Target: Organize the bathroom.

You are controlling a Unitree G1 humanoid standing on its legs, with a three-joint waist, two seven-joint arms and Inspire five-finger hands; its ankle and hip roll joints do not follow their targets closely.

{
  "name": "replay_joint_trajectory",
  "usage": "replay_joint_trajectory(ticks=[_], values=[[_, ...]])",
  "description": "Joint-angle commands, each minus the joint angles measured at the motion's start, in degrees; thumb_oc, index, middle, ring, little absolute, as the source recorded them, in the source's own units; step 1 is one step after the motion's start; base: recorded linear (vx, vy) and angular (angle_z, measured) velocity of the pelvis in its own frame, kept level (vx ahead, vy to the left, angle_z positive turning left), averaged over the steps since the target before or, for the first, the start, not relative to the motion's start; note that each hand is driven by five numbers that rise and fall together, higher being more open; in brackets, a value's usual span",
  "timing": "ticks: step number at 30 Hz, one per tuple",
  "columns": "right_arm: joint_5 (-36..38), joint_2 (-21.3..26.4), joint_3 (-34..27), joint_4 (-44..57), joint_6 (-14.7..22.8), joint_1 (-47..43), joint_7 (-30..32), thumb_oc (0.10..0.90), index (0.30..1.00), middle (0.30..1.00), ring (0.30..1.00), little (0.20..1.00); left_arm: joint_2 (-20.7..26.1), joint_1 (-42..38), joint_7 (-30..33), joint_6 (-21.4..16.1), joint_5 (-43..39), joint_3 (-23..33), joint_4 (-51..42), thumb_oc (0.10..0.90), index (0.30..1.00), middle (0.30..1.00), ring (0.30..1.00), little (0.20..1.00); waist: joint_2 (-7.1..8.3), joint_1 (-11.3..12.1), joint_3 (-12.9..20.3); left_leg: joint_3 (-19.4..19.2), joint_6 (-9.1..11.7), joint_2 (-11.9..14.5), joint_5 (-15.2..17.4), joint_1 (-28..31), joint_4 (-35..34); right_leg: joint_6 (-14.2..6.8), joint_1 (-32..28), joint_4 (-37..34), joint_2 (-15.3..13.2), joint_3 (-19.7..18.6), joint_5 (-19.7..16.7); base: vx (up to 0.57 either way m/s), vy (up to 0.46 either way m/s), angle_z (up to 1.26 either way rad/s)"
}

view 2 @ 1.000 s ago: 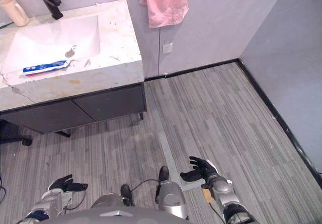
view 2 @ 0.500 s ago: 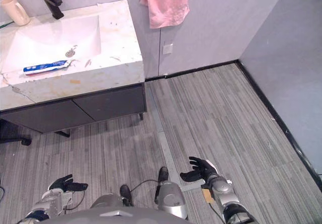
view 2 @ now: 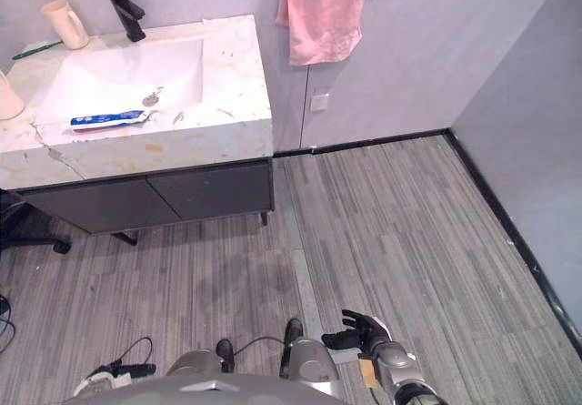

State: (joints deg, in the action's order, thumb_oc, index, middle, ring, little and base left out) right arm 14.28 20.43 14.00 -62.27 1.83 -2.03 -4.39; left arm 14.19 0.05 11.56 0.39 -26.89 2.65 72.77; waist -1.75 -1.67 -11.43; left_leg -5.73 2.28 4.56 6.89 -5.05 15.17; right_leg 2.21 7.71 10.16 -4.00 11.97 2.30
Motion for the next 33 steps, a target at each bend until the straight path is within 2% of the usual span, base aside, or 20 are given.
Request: replay_joint_trajectory(ticks=[1, 3, 5, 7, 9, 10, 11, 12, 13, 14, 15, 16, 17, 19, 20, 21, 23, 25, 29, 33], values=[[1.1, -0.7, 0.0, 0.7, 2.1, -0.7, 0.0, 0.800, 0.900, 0.900, 0.900, 0.900, 3.8, -1.4, 1.3, -1.1, -0.1, -1.0, -1.9, 0.800, 0.900, 0.900, 0.900, 0.900, 0.07, -1.2, -2.5, 2.7, 0.3, 5.3, -7.7, -4.5, 0.7, -4.3, -6.0, 2.8, -1.2, -4.1, 8.2, 0.10, 0.297, 0.17], [2.1, -0.3, -0.1, 0.8, 2.6, -1.2, 0.3, 0.800, 0.900, 0.900, 0.900, 0.900, 4.2, -1.9, 1.8, -0.4, 1.2, -1.4, -1.9, 0.800, 0.900, 0.900, 0.900, 0.900, -0.46, -1.4, -3.4, 5.7, 0.6, 7.5, -8.9, -4.8, -0.1, -4.9, -3.8, 6.0, -2.8, -5.7, 9.2, 0.09, 0.392, 0.08], [3.1, 0.2, 0.3, 1.3, 2.1, -2.1, 0.8, 0.800, 0.900, 0.900, 0.900, 0.900, 4.5, -2.7, 1.8, -0.1, 1.3, -1.8, -2.0, 0.800, 0.900, 0.900, 0.900, 0.900, -0.66, -1.5, -4.1, 6.9, 0.7, 7.3, -7.6, -5.4, 1.6, -5.6, -1.4, 8.2, -4.8, -6.9, 9.2, 0.11, 0.421, -0.12], [2.5, 0.2, -0.1, 1.6, 2.2, -2.3, 0.5, 0.800, 0.900, 0.900, 0.900, 0.900, 4.3, -3.2, 1.9, 0.5, 2.8, -2.4, -3.0, 0.800, 0.900, 0.900, 0.900, 0.900, -0.66, -1.8, -4.8, 4.2, 0.1, 5.6, -4.0, -6.6, 6.7, -6.7, -0.2, 10.2, -7.6, -7.3, 8.8, 0.13, 0.361, -0.17], [1.7, 0.2, -0.2, 2.2, 2.1, -2.2, 0.2, 0.800, 0.900, 0.900, 0.900, 0.900, 4.5, -3.3, 2.0, 0.5, 2.1, -3.2, -3.8, 0.800, 0.900, 0.900, 0.900, 0.900, -0.69, -1.7, -5.4, 3.9, 0.2, 4.3, -1.6, -7.8, 9.2, -7.6, 0.1, 11.1, -9.3, -7.2, 8.4, 0.17, 0.409, 0.08], [-0.7, 0.2, -0.3, 3.6, 1.5, -1.4, -0.1, 0.800, 0.900, 0.900, 0.900, 0.900, 4.8, -3.3, 2.9, 1.9, 3.0, -3.5, -5.2, 0.800, 0.900, 0.900, 0.900, 0.900, -0.59, -1.6, -5.5, 1.3, -1.2, 1.8, 1.8, -7.0, 9.1, -8.9, -1.5, 9.7, -12.4, -6.6, 6.3, 0.27, 0.560, 0.15], [-0.9, 0.2, -0.4, 4.1, 1.1, -1.2, 0.1, 0.800, 0.900, 0.900, 0.900, 0.900, 4.9, -3.1, 3.1, 2.1, 2.9, -3.4, -5.6, 0.800, 0.900, 0.900, 0.900, 0.900, -0.64, -1.3, -5.4, 1.0, -1.2, 0.9, 2.3, -6.2, 8.3, -9.0, -1.5, 8.8, -13.9, -5.3, 4.7, 0.33, 0.632, -0.07], [-2.8, 0.2, -0.6, 4.9, 0.9, -1.1, -0.5, 0.800, 0.900, 0.900, 0.900, 0.900, 5.2, -2.1, 3.8, 2.5, 1.6, -3.0, -7.0, 0.800, 0.900, 0.900, 0.900, 0.900, -1.08, -0.5, -5.5, -1.5, -1.6, 0.0, 3.0, -3.7, 6.0, -9.3, -0.1, 9.9, -16.7, -2.2, 0.4, 0.19, 0.372, -0.25], [-3.3, 0.3, -0.7, 5.0, 1.2, -1.1, -0.7, 0.800, 0.900, 0.900, 0.900, 0.900, 5.4, -1.8, 3.8, 2.6, 1.8, -2.7, -7.4, 0.800, 0.900, 0.900, 0.900, 0.900, -1.27, -0.2, -5.5, -2.5, -1.8, -0.1, 3.1, -3.0, 5.2, -9.3, 0.2, 10.5, -17.1, -1.3, -0.3, 0.21, 0.364, -0.51], [-4.5, 0.3, -0.9, 5.4, 1.5, -1.2, -1.6, 0.800, 0.900, 0.900, 0.900, 0.900, 5.9, -0.8, 4.2, 2.6, 2.2, -2.1, -7.9, 0.800, 0.900, 0.900, 0.900, 0.900, -1.41, 0.6, -5.5, -4.9, -2.2, -0.2, 3.1, -1.3, 3.4, -9.4, 0.4, 11.2, -17.0, 2.0, -0.5, 0.16, 0.160, -0.70], [-4.9, 0.3, -1.0, 5.6, 1.8, -1.2, -1.9, 0.800, 0.900, 0.900, 0.900, 0.900, 6.0, 0.0, 4.3, 2.4, 3.0, -1.5, -8.0, 0.800, 0.900, 0.900, 0.900, 0.900, -1.50, 0.7, -5.5, -5.5, -2.4, -0.4, 2.9, -0.3, 2.3, -9.4, 0.6, 11.1, -15.6, 2.1, -0.1, 0.25, 0.047, -1.08], [-3.8, 0.4, -1.3, 5.5, 2.3, -1.1, -1.7, 0.800, 0.900, 0.900, 0.900, 0.900, 6.7, 0.9, 3.9, 1.4, 4.6, -1.7, -7.7, 0.800, 0.900, 0.900, 0.900, 0.900, -1.04, -0.6, -5.1, -4.7, -2.5, -1.9, 3.2, 0.5, 1.3, -10.0, 2.2, 6.9, -10.2, -1.1, 0.5, 0.19, -0.035, -1.13], [-3.8, 0.3, -1.3, 5.4, 2.3, -1.1, -1.7, 0.800, 0.900, 0.900, 0.900, 0.900, 6.8, 1.0, 3.8, 1.3, 4.8, -1.7, -7.6, 0.800, 0.900, 0.900, 0.900, 0.900, -0.98, -0.7, -4.9, -4.6, -2.6, -2.0, 3.2, 0.4, 1.3, -10.1, 2.4, 6.4, -9.8, -1.4, 0.4, 0.23, -0.104, -0.99], [-3.8, 0.0, -1.9, 3.6, 3.0, -1.2, -2.1, 0.800, 0.900, 0.900, 0.900, 0.900, 7.8, 0.8, 3.7, 0.6, 4.2, -2.5, -7.9, 0.800, 0.900, 0.900, 0.900, 0.900, 0.12, -1.1, -4.8, -3.9, -3.4, -4.5, 4.2, 1.0, 0.5, -11.1, 3.8, 0.5, -9.5, 0.3, -3.6, 0.20, -0.124, -0.03], [-4.5, 0.0, -2.0, 3.2, 2.8, -1.2, -2.5, 0.800, 0.900, 0.900, 0.900, 0.900, 8.1, 0.7, 3.7, 0.0, 3.2, -2.3, -8.0, 0.800, 0.900, 0.900, 0.900, 0.900, 0.25, -1.5, -5.0, -3.8, -3.8, -5.1, 5.1, 1.3, 0.8, -11.4, 4.7, -0.4, -8.7, -0.7, -4.8, 0.19, -0.168, 0.60], [-4.6, 0.0, -2.0, 2.8, 2.6, -0.9, -2.7, 0.800, 0.900, 0.900, 0.900, 0.900, 8.4, 0.6, 3.5, -0.2, 3.1, -2.1, -8.1, 0.800, 0.900, 0.900, 0.900, 0.900, 0.19, -2.0, -4.7, -3.1, -4.2, -5.2, 5.1, 0.7, 1.4, -11.0, 5.1, 0.3, -7.2, -3.3, -3.6, 0.16, -0.164, 0.56], [-3.8, 0.2, -1.4, 2.1, 2.4, -0.3, -2.3, 0.800, 0.900, 0.900, 0.900, 0.900, 8.5, 0.2, 3.5, -0.1, 2.8, -2.0, -8.6, 0.800, 0.900, 0.900, 0.900, 0.900, 0.10, -2.4, -4.1, -1.9, -3.9, -5.4, 4.5, 0.0, 2.2, -9.9, 3.0, -0.4, -5.3, -4.4, -2.3, 0.16, -0.184, 0.55], [-3.7, -0.2, -1.1, 2.3, 2.0, 1.0, -1.4, 0.800, 0.900, 0.900, 0.900, 0.900, 8.0, 0.3, 3.7, 0.5, 1.2, -1.2, -8.8, 0.800, 0.900, 0.900, 0.900, 0.900, -0.27, -2.6, -3.0, -0.8, -2.3, -4.0, 0.1, -0.4, 3.5, -7.9, 1.1, -0.3, -2.7, -4.3, 0.0, 0.25, -0.211, 0.87], [-4.4, -0.3, -0.6, 3.2, 1.8, 1.9, -0.5, 0.800, 0.900, 0.900, 0.900, 0.900, 7.1, 0.1, 3.6, 0.2, 0.0, -0.4, -8.0, 0.800, 0.900, 0.900, 0.900, 0.900, 0.49, -2.9, -2.3, 0.0, -1.4, -2.6, -2.9, -0.6, 6.6, -5.9, -0.8, -2.1, -1.4, -4.1, 0.6, 0.16, -0.158, 0.32], [-4.2, 0.1, -1.1, 2.2, 3.0, 2.4, -0.3, 0.800, 0.900, 0.900, 0.900, 0.900, 6.0, -0.4, 2.2, -0.9, 0.8, -0.1, -6.3, 0.800, 0.900, 0.900, 0.900, 0.900, 1.70, -3.6, -2.5, -1.5, -1.0, -1.1, -4.6, -4.1, 17.3, -3.7, -2.5, -2.7, -0.5, -3.7, 1.3, 0.10, -0.111, 0.07]])
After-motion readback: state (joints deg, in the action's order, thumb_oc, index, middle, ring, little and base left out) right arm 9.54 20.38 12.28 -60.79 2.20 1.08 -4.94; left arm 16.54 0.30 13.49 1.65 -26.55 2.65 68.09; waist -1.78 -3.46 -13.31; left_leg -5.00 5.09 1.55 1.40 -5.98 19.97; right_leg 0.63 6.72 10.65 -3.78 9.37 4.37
